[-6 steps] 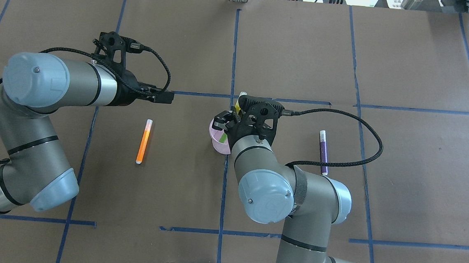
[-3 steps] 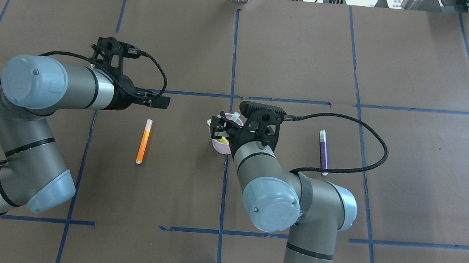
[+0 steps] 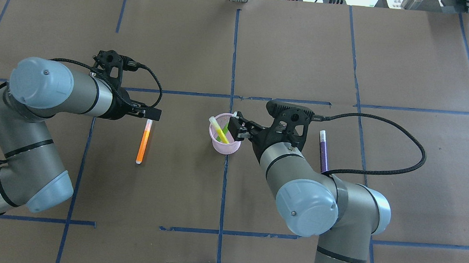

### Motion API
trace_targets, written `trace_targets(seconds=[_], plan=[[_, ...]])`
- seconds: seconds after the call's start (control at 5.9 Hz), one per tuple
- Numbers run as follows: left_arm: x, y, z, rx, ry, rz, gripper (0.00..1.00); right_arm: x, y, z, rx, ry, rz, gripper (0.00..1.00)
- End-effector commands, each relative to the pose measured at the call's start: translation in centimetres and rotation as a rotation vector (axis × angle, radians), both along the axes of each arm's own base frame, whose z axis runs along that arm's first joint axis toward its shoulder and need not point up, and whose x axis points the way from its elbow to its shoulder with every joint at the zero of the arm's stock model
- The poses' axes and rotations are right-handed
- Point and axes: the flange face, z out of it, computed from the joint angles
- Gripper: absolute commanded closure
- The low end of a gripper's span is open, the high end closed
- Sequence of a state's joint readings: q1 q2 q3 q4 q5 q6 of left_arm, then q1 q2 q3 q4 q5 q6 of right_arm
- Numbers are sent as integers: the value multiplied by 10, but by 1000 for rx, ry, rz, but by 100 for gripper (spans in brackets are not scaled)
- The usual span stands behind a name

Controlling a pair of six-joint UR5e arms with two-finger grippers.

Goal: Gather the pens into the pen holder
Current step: 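Grasp the orange highlighter with the left gripper while the right gripper withdraws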

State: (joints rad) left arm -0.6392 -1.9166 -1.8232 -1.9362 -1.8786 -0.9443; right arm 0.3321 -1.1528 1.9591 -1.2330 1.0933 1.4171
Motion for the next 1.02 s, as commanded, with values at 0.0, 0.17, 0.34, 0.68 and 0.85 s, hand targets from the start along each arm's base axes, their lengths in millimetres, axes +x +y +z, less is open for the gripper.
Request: trace_targets(seconds=[0.0,0.17,0.34,0.68,0.85], plan=[[10,-4,-3,-77,-110,59,0,65,-22,54,-129,20,-111,0],[19,-4,-3,-110,-165,78,0,87,-37,63,-166,23,-163,0],[34,-10,9,-158,-176,112,1,105,-50,74,-194,43,-216,0],[58,-26,20,-220,-185,147,6,119,-57,80,-212,43,-266,0],[56,-28,19,-223,-185,144,6,118,-56,83,-219,47,-273,0]])
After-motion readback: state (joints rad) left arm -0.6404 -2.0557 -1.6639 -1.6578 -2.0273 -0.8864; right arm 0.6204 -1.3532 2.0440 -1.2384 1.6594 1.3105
